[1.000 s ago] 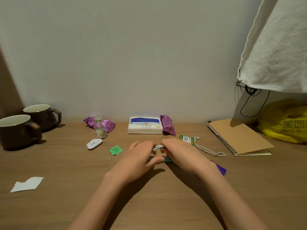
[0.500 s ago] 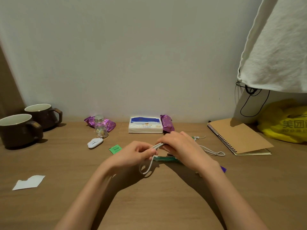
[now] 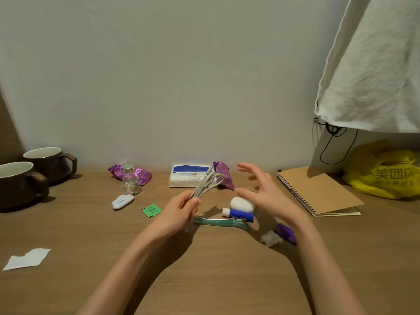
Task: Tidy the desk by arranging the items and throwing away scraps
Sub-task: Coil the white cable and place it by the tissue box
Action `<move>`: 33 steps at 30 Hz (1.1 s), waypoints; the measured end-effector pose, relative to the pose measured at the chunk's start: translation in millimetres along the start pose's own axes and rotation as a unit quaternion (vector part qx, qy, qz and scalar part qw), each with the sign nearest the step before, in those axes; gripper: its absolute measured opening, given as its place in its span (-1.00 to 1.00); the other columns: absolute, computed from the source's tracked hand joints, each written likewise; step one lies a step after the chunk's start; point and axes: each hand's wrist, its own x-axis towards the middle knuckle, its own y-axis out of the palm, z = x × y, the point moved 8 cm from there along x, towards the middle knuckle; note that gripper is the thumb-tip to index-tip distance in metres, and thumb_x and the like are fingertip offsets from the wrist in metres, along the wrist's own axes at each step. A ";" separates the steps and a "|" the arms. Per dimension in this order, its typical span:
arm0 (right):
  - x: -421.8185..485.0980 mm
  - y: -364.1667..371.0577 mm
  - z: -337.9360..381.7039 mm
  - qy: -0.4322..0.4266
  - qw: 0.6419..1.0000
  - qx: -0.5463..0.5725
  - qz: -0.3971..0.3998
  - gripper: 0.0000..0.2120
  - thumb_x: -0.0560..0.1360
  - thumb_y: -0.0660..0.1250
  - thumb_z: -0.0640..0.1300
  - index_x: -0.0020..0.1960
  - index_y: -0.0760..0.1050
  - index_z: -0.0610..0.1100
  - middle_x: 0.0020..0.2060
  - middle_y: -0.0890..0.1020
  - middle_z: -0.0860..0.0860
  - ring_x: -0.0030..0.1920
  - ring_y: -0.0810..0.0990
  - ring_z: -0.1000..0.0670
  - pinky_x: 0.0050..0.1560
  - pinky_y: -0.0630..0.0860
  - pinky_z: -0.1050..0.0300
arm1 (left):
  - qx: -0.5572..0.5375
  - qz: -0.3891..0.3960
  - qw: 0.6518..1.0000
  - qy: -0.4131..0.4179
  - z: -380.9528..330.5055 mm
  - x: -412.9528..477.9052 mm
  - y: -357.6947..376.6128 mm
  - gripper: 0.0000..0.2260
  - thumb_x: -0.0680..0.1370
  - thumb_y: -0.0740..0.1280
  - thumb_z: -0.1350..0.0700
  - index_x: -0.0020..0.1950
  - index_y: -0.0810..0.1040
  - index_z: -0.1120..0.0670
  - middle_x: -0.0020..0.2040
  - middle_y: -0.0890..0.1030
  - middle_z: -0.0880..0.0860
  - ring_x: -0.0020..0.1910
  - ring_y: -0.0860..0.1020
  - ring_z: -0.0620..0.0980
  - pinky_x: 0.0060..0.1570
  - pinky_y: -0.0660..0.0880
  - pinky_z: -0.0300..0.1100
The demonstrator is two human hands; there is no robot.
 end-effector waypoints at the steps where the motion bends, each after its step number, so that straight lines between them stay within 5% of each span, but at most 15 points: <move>1: 2.5 -10.4 -19.3 0.042 0.999 -0.016 -0.030 -0.56 0.52 0.31 0.00 0.37 0.32 0.10 0.31 0.41 0.11 0.30 0.35 0.06 0.33 0.34 0.04 | 0.002 -0.013 1.000 0.001 -0.2 0.5 -1.4 -0.83 0.63 0.13 0.13 0.02 0.49 0.12 -0.29 0.42 -0.01 -0.34 0.39 -0.14 -0.34 0.36 -0.34; 5: -1.8 -27.7 -91.3 0.217 0.950 -0.222 -0.035 -0.72 0.50 0.30 0.12 0.09 0.51 -0.04 0.10 0.56 0.00 0.22 0.43 -0.09 0.21 0.45 -0.09 | 0.039 -0.040 0.998 0.011 -2.2 1.9 0.2 -0.82 0.64 0.11 0.12 -0.01 0.49 0.11 -0.30 0.41 -0.01 -0.35 0.35 -0.12 -0.39 0.30 -0.32; 9: -7.5 -29.9 -114.2 0.277 0.925 -0.259 -0.036 -0.82 0.47 0.36 0.10 -0.21 0.52 0.02 -0.08 0.64 -0.03 0.05 0.54 -0.09 0.11 0.51 -0.07 | 0.036 -0.052 0.998 0.004 2.0 3.9 -1.7 -0.81 0.64 0.10 0.11 -0.06 0.48 0.06 -0.29 0.40 0.00 -0.33 0.34 -0.10 -0.35 0.29 -0.26; 12: -6.5 -38.7 -107.1 0.249 0.936 -0.224 -0.105 -0.81 0.49 0.34 0.06 -0.20 0.61 -0.02 -0.21 0.65 -0.02 -0.12 0.59 -0.06 -0.07 0.54 0.01 | 0.045 -0.071 0.996 0.005 2.8 4.4 -4.0 -0.80 0.64 0.09 0.12 -0.06 0.48 0.07 -0.29 0.41 0.01 -0.33 0.35 -0.10 -0.34 0.30 -0.27; 16: -6.0 -48.1 -65.9 0.138 0.971 0.007 -0.193 -0.79 0.55 0.30 -0.02 -0.02 0.66 -0.09 -0.19 0.66 0.01 -0.14 0.58 0.04 -0.18 0.47 0.16 | 0.026 -0.075 0.997 -0.014 9.0 5.8 -5.5 -0.78 0.65 0.08 0.11 -0.11 0.46 0.05 -0.29 0.40 0.01 -0.34 0.34 -0.10 -0.35 0.28 -0.24; 20: -6.3 -45.1 -26.7 0.094 0.961 0.183 -0.187 -0.80 0.56 0.27 -0.03 0.03 0.65 -0.06 -0.31 0.61 0.04 -0.26 0.51 0.08 -0.22 0.46 0.24 | -0.028 -0.067 0.997 -0.028 6.3 4.0 -4.1 -0.75 0.65 0.06 0.12 -0.18 0.42 0.06 -0.31 0.38 0.00 -0.33 0.33 -0.08 -0.30 0.27 -0.18; 26: -4.1 -11.4 6.2 0.061 0.980 0.168 -0.090 -0.89 0.53 0.32 -0.03 -0.08 0.63 0.08 -0.24 0.68 -0.08 -0.31 0.46 0.02 -0.34 0.39 0.24 | -0.011 -0.023 0.997 0.076 -30.3 -9.5 7.7 -0.79 0.64 0.07 0.12 -0.12 0.41 0.08 -0.29 0.39 -0.03 -0.32 0.35 -0.13 -0.34 0.34 -0.36; 29: 0.0 6.5 11.7 0.042 0.991 0.108 -0.065 -0.88 0.51 0.36 -0.03 -0.08 0.67 0.00 -0.44 0.61 0.09 -0.47 0.40 0.19 -0.45 0.34 0.34 | -0.011 0.002 0.996 0.086 -33.7 -10.9 15.3 -0.80 0.64 0.07 0.13 -0.13 0.41 0.07 -0.30 0.39 -0.04 -0.34 0.34 -0.15 -0.36 0.33 -0.39; 33: 1.9 30.4 11.4 0.062 0.992 0.106 -0.011 -0.91 0.48 0.40 -0.09 -0.11 0.64 -0.10 -0.34 0.65 0.01 -0.37 0.59 0.19 -0.25 0.60 0.23 | 0.003 -0.020 0.996 0.083 -30.5 -8.7 14.0 -0.80 0.64 0.07 0.13 -0.13 0.42 0.04 -0.31 0.40 -0.05 -0.35 0.36 -0.15 -0.39 0.34 -0.40</move>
